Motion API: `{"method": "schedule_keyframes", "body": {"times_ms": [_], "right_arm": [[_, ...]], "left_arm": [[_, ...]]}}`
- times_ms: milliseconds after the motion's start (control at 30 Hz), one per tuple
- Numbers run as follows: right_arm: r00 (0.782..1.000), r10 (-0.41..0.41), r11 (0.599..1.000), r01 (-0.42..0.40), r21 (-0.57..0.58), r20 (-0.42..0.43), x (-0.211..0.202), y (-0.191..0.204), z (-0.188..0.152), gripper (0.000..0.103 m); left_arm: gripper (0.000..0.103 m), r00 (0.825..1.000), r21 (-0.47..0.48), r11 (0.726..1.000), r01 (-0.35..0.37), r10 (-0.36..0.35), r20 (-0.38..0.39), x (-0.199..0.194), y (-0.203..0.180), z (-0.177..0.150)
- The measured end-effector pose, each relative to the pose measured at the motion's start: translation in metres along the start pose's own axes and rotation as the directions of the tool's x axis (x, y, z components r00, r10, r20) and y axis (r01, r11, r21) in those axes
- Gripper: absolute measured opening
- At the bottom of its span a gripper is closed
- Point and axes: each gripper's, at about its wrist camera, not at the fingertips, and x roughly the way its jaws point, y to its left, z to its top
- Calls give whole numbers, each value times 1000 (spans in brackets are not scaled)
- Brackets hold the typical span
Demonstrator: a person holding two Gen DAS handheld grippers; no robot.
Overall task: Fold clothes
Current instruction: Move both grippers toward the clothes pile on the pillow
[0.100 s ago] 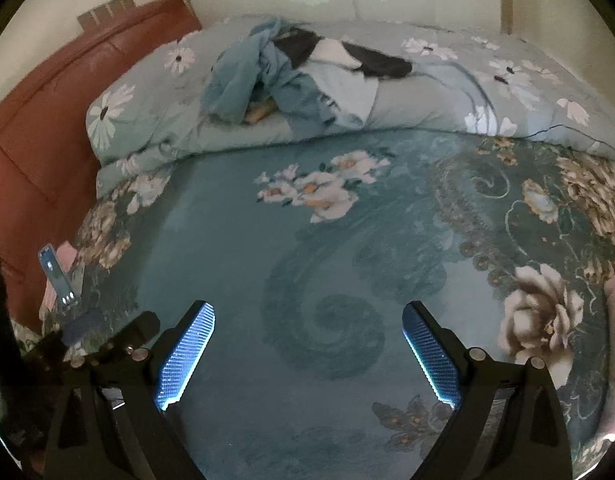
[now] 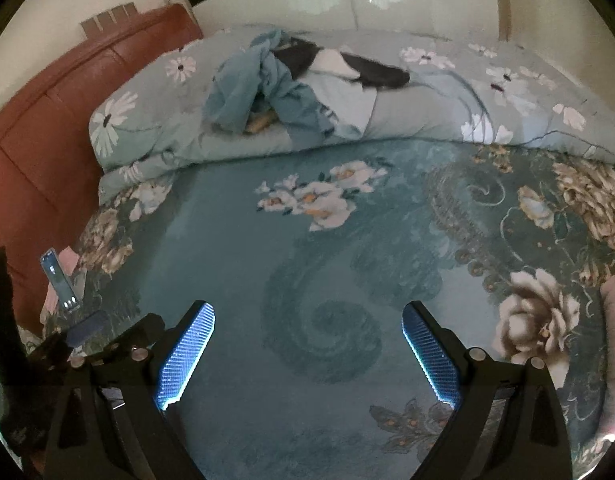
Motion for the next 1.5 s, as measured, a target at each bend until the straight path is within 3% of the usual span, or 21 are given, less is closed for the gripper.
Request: {"method": "schedule_keyframes", "body": {"times_ms": [67, 200, 367, 600, 900, 1033, 1200, 1400, 1500], "right_arm": [[1000, 16, 1000, -16, 8, 19, -4, -3, 2, 96], [997, 47, 999, -48, 23, 58, -13, -10, 5, 98], [990, -12, 1000, 13, -8, 138, -41, 0, -21, 102], [980, -83, 996, 89, -25, 181, -71, 5, -42, 103], [938, -191, 978, 206, -22, 290, -122, 29, -60, 103], [923, -181, 981, 195, -8, 339, -136, 36, -59, 103], [922, -91, 994, 108, -23, 376, -134, 34, -53, 103], [927, 51, 998, -34, -53, 371, -114, 5, -41, 103], [930, 67, 997, -49, -59, 363, -107, -11, -40, 103]], "left_arm": [[103, 1000, 22, 1000, -15, 14, 15, -3, -8, -5], [103, 999, -7, 999, 41, -41, 12, -15, -4, -2], [103, 998, 3, 999, 45, -45, 39, -31, -6, -6], [103, 992, 3, 997, 84, -83, 97, -58, -6, -19], [103, 967, 2, 987, 163, -160, 198, -97, 18, -29], [103, 971, 5, 992, 123, -121, 207, -110, 25, -25], [103, 979, 49, 998, 35, -44, 198, -117, 13, -16], [103, 977, 95, 991, -93, 72, 202, -121, -22, -7], [103, 975, 97, 987, -125, 104, 198, -118, -35, -2]]}}
